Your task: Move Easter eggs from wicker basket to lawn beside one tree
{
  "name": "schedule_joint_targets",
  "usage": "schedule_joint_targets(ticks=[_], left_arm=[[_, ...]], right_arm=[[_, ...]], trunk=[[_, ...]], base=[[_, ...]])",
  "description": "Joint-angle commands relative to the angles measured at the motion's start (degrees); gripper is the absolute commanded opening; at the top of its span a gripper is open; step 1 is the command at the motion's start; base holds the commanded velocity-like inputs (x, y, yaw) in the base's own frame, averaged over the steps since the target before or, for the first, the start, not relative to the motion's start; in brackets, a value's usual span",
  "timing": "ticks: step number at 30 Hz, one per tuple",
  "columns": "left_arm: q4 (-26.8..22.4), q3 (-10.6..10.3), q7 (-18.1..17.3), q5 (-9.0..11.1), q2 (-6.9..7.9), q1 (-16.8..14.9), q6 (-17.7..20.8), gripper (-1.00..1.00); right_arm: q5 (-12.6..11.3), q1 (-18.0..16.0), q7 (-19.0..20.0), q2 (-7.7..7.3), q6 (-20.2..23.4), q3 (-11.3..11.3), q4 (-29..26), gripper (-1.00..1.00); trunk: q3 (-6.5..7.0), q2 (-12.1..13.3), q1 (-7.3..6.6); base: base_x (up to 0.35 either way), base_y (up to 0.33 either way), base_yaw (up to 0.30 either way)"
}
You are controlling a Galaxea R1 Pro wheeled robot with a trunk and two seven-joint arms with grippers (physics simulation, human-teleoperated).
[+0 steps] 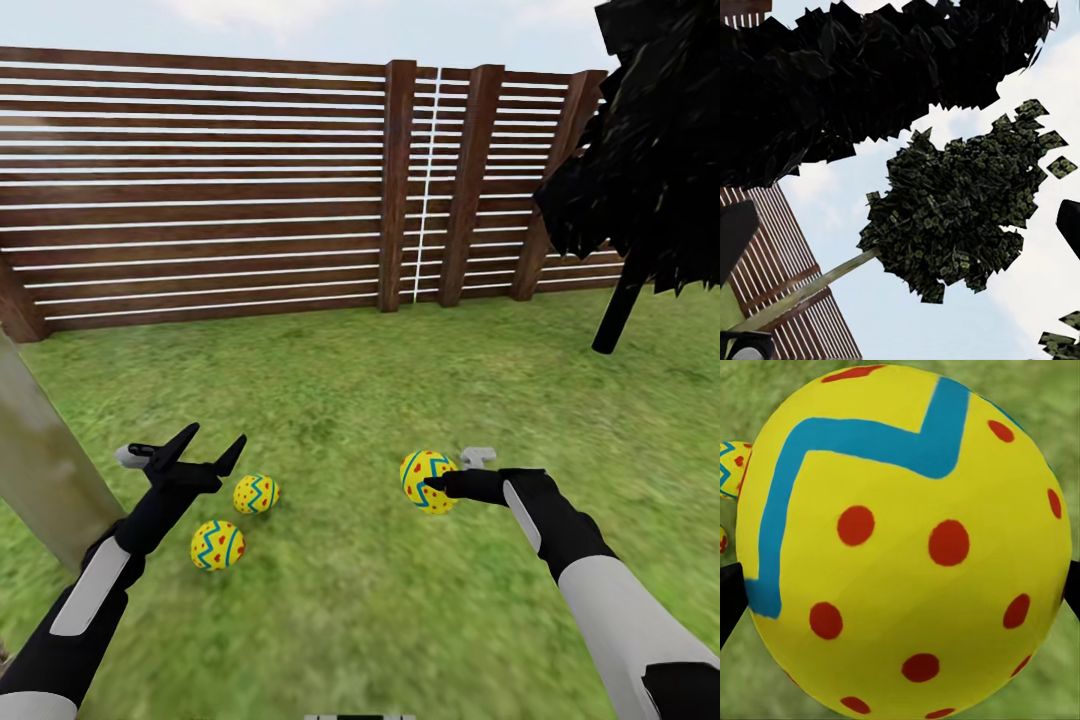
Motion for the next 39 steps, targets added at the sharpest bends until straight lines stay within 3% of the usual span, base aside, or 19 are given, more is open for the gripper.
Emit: schedule_joint_targets(ticks=[1, 23, 36, 38, 39], left_arm=[[0.01, -0.03, 0.13, 0.29, 0.01, -0.02, 0.36, 1.00], [0.24, -0.04, 1.44, 0.29, -0.67, -0.02, 0.36, 1.00], [0.24, -0.04, 1.44, 0.20, -0.68, -0.02, 0.36, 1.00], [0.24, -0.04, 1.44, 0.20, -0.68, -0.02, 0.36, 1.00], [0.29, -0.04, 1.44, 0.20, -0.69, -0.02, 0.36, 1.00]], right_arm=[[-0.61, -0.04, -0.28, -0.06, 0.36, 0.21, -0.08, -1.00], [-0.61, -0.02, -0.28, -0.03, -1.31, 0.21, 1.05, -1.00], [-0.53, -0.03, -0.28, -0.10, -1.31, 0.20, 0.88, -1.00], [-0.48, -0.04, -1.21, -0.07, -1.31, 0.23, 0.82, -1.00], [-0.61, -0.03, -3.64, -0.02, -1.36, 0.28, 0.80, -1.00]], trunk=[[-0.14, -0.02, -0.01], [-2.10, -0.02, -0.01], [-2.16, -0.02, -0.01], [-2.16, -0.02, -0.01], [-2.16, -0.02, -0.01]], base=[[0.080, 0.000, 0.000], [0.018, -0.004, 0.000], [0.223, -0.217, 0.011], [0.240, -0.237, 0.243], [0.240, -0.235, 0.281]])
